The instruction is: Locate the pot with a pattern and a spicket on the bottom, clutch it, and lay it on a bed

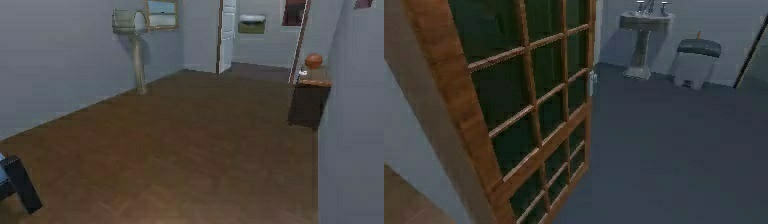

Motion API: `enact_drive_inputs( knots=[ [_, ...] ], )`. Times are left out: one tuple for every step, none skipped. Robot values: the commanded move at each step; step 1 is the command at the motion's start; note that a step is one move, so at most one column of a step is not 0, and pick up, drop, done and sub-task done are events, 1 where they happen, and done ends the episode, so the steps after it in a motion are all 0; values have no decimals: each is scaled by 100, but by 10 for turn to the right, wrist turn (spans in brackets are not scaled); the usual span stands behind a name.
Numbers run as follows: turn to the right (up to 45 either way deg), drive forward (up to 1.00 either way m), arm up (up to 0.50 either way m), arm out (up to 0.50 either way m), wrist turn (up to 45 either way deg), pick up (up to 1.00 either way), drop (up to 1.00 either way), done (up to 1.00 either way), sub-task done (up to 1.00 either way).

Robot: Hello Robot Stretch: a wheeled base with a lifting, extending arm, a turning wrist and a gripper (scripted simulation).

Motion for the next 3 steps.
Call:
enact_drive_inputs(
  knots=[
    [450,0,0,0,0,0,0,0,0],
    [450,0,0,0,0,0,0,0,0],
    [150,0,0,0,0,0,0,0,0]
  ],
)
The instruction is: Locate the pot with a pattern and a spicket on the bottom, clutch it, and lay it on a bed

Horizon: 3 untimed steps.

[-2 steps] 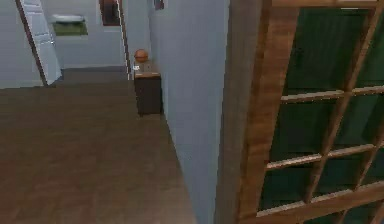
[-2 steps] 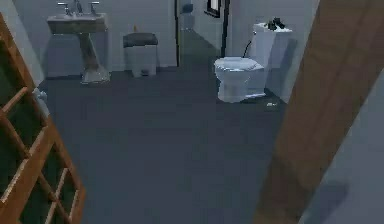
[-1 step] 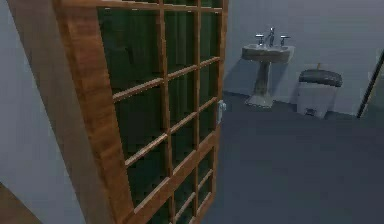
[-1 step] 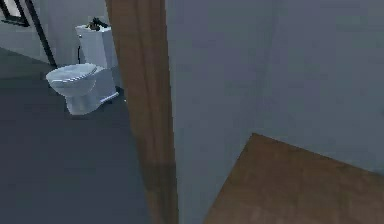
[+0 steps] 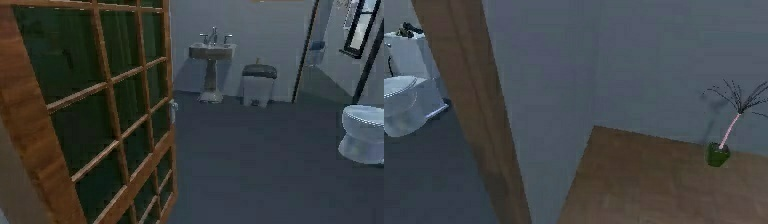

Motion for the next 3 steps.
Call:
enact_drive_inputs(
  knots=[
    [30,0,0,0,0,0,0,0,0],
    [0,60,0,0,0,0,0,0,0],
    [270,0,0,0,0,0,0,0,0]
  ],
)
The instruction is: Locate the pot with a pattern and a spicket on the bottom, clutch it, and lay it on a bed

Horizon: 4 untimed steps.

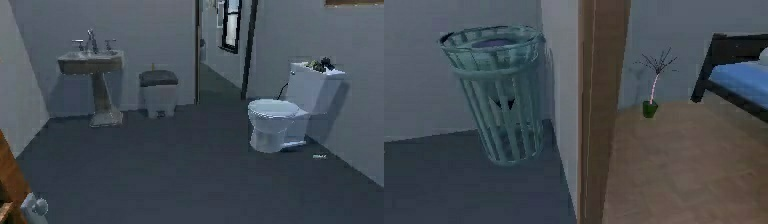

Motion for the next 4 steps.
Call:
enact_drive_inputs(
  knots=[
    [0,100,0,0,0,0,0,0,0],
    [0,100,0,0,0,0,0,0,0],
    [0,30,0,0,0,0,0,0,0],
    [300,0,0,0,0,0,0,0,0]
  ],
)
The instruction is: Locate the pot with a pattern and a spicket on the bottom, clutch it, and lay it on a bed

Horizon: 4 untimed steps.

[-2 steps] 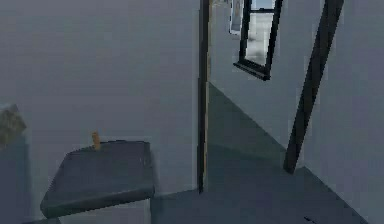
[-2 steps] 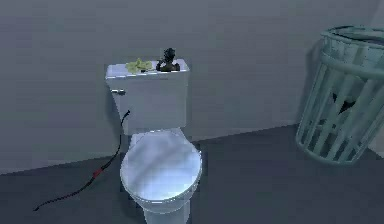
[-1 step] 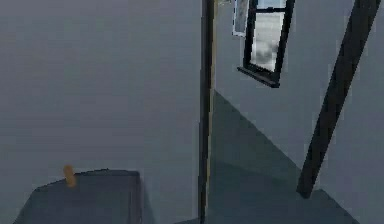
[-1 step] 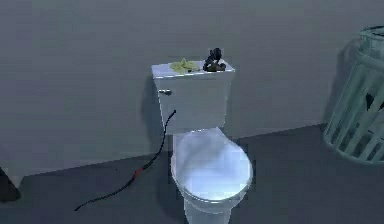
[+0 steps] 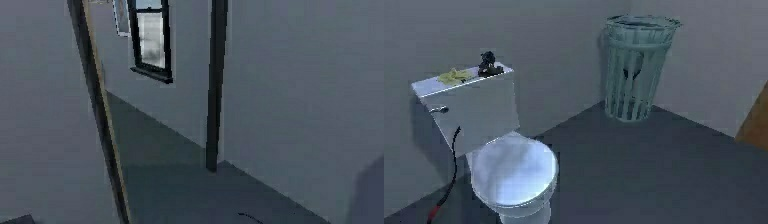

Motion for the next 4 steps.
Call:
enact_drive_inputs(
  knots=[
    [0,100,0,0,0,0,0,0,0],
    [60,0,0,0,0,0,0,0,0],
    [0,10,0,0,0,0,0,0,0],
    [-450,0,0,0,0,0,0,0,0]
  ],
)
